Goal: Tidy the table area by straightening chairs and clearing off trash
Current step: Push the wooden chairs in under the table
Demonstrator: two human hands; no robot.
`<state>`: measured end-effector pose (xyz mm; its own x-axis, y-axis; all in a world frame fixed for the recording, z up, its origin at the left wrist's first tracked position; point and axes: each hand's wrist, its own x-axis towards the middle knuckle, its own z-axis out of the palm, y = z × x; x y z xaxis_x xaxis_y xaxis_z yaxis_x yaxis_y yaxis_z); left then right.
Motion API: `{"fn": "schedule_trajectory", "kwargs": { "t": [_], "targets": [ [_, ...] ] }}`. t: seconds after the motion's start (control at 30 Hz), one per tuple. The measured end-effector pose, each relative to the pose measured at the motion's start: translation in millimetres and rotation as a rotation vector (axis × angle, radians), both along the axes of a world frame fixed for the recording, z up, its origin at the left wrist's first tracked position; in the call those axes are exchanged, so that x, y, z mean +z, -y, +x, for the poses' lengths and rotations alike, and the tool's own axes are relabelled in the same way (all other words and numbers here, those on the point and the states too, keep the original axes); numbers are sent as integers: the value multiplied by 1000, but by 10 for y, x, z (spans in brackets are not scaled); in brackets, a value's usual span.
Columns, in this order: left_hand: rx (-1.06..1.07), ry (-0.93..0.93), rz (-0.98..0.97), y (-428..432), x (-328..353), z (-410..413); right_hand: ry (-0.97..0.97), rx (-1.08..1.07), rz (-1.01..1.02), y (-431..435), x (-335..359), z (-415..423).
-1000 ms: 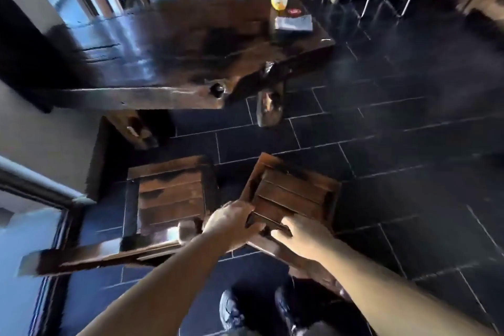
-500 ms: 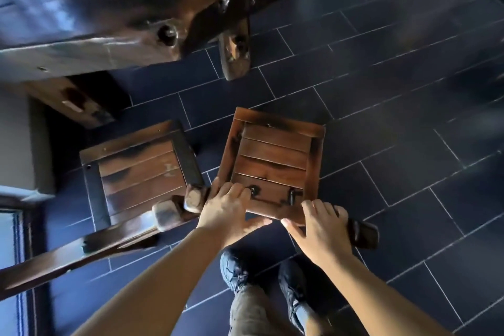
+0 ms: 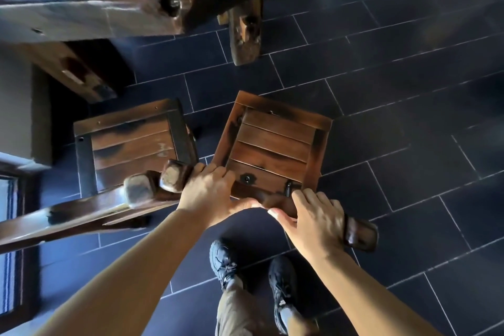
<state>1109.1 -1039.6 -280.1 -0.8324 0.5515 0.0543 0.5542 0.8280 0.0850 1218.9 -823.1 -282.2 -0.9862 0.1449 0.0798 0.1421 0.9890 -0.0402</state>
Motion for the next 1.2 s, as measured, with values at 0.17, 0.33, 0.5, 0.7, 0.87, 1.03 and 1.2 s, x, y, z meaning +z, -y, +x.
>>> {"fn": "schedule_trajectory", "kwargs": {
  "t": [0.17,0.33,0.5,0.7,0.87,1.03,1.2],
  "targets": [
    [45,-15,48,-40,-53,38,-47,49,-2,-88,-59,-53],
    [127,-48,66,-96,-35,116,-88,127,-3,-236,-107,-157],
    [212,-34,65,-168,-103,170,-131,251,5,-409,-139,-349],
    [334,-6,60,-292,-130,145,-177,402,9,-595,-152,-710],
    [444,46,28,-423,-83,71,-185,507,2,-719,-143,-1081],
    [507,64,1,-505,-51,-12,-206,579,13,-775,-148,-1359],
    [505,61,4,-562,-32,-64,-186,580,-12,-794,-138,-1450]
  ]
}}
